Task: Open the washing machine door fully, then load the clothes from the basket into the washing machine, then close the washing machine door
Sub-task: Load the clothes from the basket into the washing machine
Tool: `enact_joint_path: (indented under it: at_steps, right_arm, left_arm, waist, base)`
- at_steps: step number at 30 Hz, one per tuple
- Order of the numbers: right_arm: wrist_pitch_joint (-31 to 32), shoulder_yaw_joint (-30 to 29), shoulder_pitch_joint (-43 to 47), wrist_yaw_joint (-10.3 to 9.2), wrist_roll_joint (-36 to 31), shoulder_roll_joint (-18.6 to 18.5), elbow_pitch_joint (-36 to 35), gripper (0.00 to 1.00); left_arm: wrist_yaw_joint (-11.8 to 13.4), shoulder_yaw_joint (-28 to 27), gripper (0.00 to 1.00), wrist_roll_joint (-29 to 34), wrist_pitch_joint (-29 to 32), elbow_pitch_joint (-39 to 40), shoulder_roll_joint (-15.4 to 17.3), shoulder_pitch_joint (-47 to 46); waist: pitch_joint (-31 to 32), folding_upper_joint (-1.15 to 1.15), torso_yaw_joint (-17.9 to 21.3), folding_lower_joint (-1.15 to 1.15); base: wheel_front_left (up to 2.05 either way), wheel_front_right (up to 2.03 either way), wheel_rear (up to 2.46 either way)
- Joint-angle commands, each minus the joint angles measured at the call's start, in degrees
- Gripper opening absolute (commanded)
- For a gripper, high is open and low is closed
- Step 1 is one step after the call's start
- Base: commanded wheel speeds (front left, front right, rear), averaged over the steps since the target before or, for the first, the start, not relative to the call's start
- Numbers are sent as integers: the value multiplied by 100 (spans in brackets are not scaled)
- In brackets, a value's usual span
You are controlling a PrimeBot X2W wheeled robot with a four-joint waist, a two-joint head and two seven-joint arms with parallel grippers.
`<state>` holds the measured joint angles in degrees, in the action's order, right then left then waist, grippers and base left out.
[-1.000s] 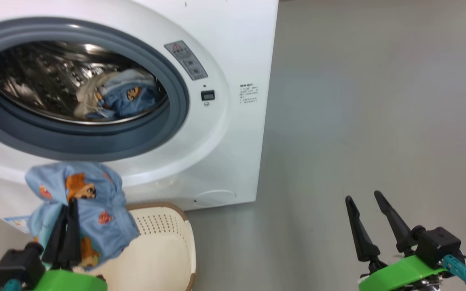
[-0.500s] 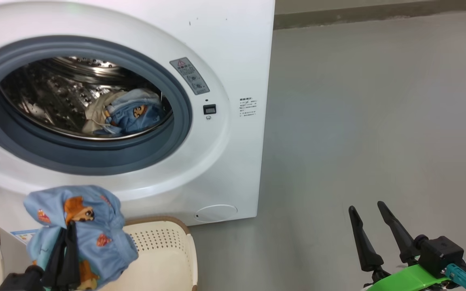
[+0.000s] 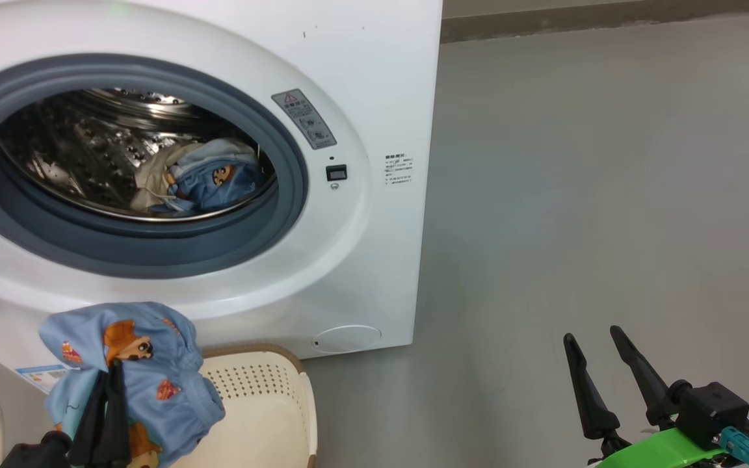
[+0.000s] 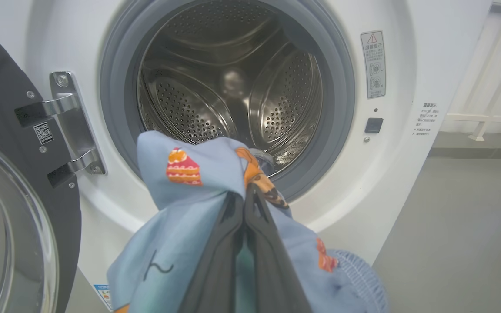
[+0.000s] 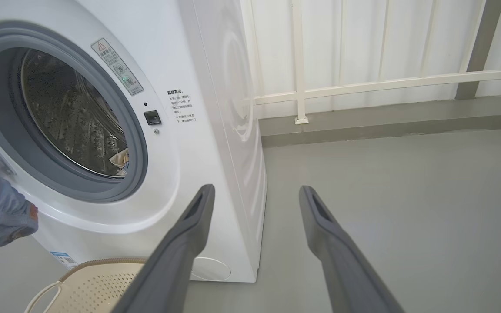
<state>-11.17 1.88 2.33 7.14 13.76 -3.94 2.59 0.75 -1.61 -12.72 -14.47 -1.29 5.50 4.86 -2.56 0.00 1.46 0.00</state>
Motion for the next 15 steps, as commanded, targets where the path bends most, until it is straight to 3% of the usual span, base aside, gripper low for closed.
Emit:
enact_joint_path:
  at_steps: [1,15]
  right_arm:
    - [-12,126,-97,35,-48,-48,-169,100]
    - [-67,106,-262,35,-35,-7,-192,100]
  left_arm:
    - [3,-224,0,50,-52,161,55,-150]
    - [-84,-250,0,57,-52,-139,16,-804]
  waist:
    - [-42,0,-2,0]
    - [-637,0,-3,0]
  base:
    - [0,0,0]
    - [0,0,0]
